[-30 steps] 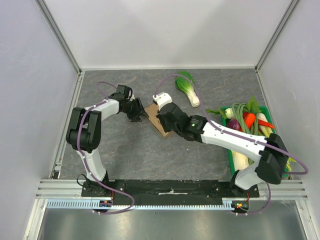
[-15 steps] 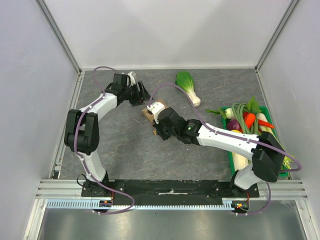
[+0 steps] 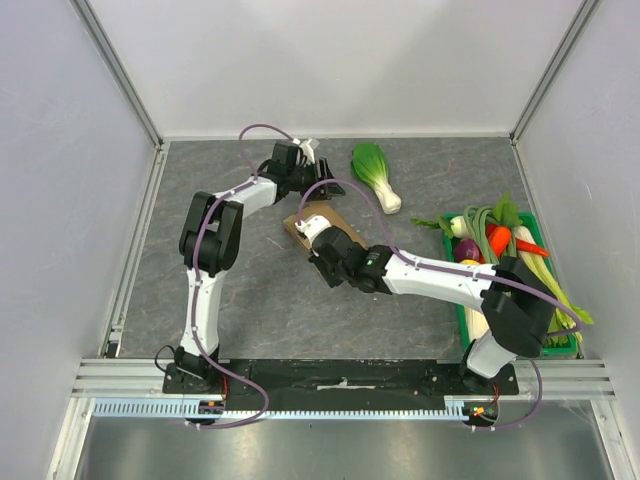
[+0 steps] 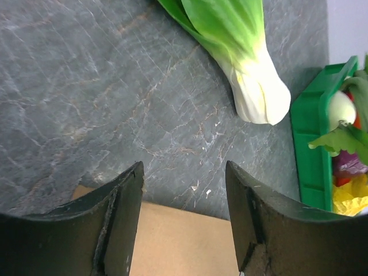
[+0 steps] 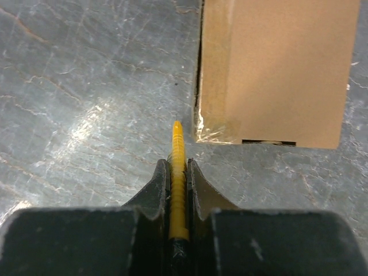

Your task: Unpack the express box

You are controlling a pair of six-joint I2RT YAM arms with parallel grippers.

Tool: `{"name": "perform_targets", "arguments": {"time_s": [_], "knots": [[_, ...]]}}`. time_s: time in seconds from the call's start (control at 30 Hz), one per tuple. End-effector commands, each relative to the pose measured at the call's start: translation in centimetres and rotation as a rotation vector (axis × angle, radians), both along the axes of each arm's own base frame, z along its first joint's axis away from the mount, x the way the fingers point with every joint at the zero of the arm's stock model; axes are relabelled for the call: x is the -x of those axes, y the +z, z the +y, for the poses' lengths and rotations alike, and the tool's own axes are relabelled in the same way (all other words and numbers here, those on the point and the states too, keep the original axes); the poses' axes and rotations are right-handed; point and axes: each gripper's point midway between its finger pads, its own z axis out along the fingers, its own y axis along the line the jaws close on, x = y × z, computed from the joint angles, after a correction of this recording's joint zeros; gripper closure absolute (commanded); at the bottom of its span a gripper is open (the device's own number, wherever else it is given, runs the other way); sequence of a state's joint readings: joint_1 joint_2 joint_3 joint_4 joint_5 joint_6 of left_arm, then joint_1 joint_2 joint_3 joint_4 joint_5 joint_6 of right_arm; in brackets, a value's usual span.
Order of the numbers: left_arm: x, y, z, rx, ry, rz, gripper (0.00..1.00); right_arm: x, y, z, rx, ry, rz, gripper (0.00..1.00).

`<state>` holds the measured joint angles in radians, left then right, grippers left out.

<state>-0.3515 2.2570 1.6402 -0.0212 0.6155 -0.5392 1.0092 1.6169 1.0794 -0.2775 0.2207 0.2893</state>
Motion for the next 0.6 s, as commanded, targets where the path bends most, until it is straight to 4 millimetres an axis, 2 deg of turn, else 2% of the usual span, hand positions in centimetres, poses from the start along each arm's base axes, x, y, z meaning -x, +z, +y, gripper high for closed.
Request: {"name": "perform_targets", "arguments": {"time_s": [0.0,0.1,0.17,0.2,0.27,0.3,0.37,0.4,0.43,0.47,0.5,0.57], "knots": [[-0.4,-0.6,0.2,-0.139,-0.008,-0.073,0.36,-1.8,0.8,-1.0,-0.004,-0.114,-0.085,1.00],[1.1,-2.8,1.4,-0.216,-0.027,-0.029,0.37,-2.2,0.4,-2.4,0.012,-0.179,-0.101,1.00],[1.8,-3.2,2.1,-0.258,-0.050,-0.036,0.39,-2.5,0.1,-3.5,0.012,-0.234,-0.106,1.00],[3.0,-4.1,2.6,-0.280,-0.071,-0.003,0.39,-2.6,0.1,-3.9,0.009,-0.251,-0.114,1.00],[4.4,-3.3,2.5,-0.255,-0.126,-0.017,0.39,-3.1,0.1,-5.5,-0.012,-0.314,-0.134,1.00],[5.6,-4.2,2.9,-0.264,-0.132,0.010,0.39,-3.0,-0.4,-6.4,-0.005,-0.330,-0.128,1.00],[6.6,-3.9,3.2,-0.262,-0.149,0.009,0.40,-3.6,0.3,-7.8,-0.032,-0.384,-0.144,1.00],[7.7,-4.7,3.6,-0.272,-0.155,0.040,0.40,-3.6,0.0,-8.5,-0.029,-0.393,-0.142,1.00],[8.4,-4.9,3.8,-0.269,-0.162,0.055,0.41,-3.8,0.6,-8.9,-0.049,-0.405,-0.150,1.00],[8.9,-4.0,3.8,-0.260,-0.166,0.046,0.42,-4.3,0.7,-9.6,-0.049,-0.424,-0.156,1.00],[10.2,-4.7,4.3,-0.265,-0.172,0.077,0.43,-4.3,0.7,-10.0,-0.046,-0.426,-0.158,1.00],[11.5,-4.2,4.6,-0.255,-0.170,0.086,0.43,-4.9,1.3,-10.7,-0.052,-0.449,-0.172,1.00]]}}
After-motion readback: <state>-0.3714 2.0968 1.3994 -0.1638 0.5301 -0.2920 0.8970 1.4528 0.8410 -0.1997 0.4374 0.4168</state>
